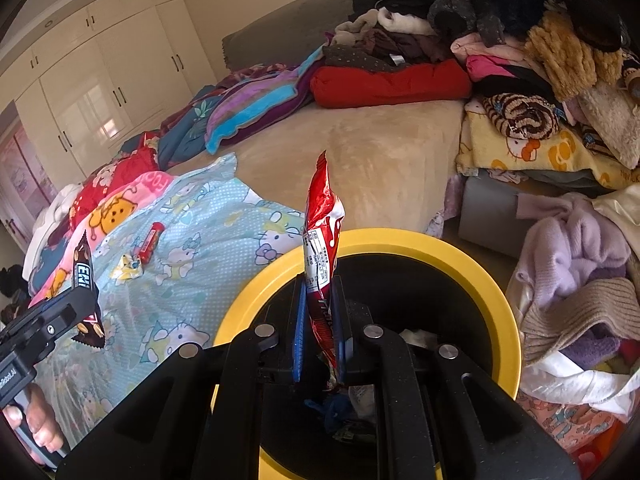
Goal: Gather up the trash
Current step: 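Carry the chocolate bar and red wrapper over the yellow bin with both tools, then open both tools above the yellow bin to drop the wrappers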
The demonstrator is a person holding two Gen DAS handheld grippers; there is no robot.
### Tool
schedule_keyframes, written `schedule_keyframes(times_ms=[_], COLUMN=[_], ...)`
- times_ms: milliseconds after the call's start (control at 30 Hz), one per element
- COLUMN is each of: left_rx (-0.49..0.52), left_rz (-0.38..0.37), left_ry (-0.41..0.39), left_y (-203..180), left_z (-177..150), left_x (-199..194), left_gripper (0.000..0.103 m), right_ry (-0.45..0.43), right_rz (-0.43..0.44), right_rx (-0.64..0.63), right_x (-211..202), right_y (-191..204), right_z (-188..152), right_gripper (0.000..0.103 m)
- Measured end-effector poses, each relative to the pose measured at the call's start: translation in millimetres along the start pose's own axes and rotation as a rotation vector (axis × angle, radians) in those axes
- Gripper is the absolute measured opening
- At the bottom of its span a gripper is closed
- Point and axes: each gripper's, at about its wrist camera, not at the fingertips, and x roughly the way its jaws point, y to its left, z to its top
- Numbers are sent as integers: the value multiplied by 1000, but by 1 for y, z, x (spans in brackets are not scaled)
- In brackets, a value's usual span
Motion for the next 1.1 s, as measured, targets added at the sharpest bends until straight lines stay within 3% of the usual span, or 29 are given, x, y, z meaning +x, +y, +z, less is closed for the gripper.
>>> schedule_keyframes(times_ms=[633,800,833,867,900,933,967,1000,1033,1100], left_rx=[84,83,82,78,71,54,39,33,30,28], left_rz=[-66,-79,-76,-72,-69,-68,-75,-78,-77,-73], left_ry=[145,174,180,187,193,199,199,195,190,171], left_y=[-42,-46,-45,-45,-43,-41,-39,-38,-38,-37], left_z=[-16,-17,-17,-18,-18,-19,-20,-20,-21,-20], left_x=[63,77,80,84,85,87,87,85,83,78], left_gripper=[17,18,23,38,48,65,73,77,88,93], right_ry=[64,96,100,101,97,95,94,91,88,80], right_rz=[-7,6,5,3,0,-4,-8,-12,-14,-22], right_rx=[64,83,87,91,94,97,99,98,97,97], right_x=[7,13,14,14,14,14,14,14,13,13], right_y=[-41,-45,-45,-45,-45,-45,-45,-45,-46,-45], right_z=[-7,-10,-11,-11,-12,-12,-12,-11,-11,-10], right_gripper=[17,27,37,45,48,53,58,58,60,62])
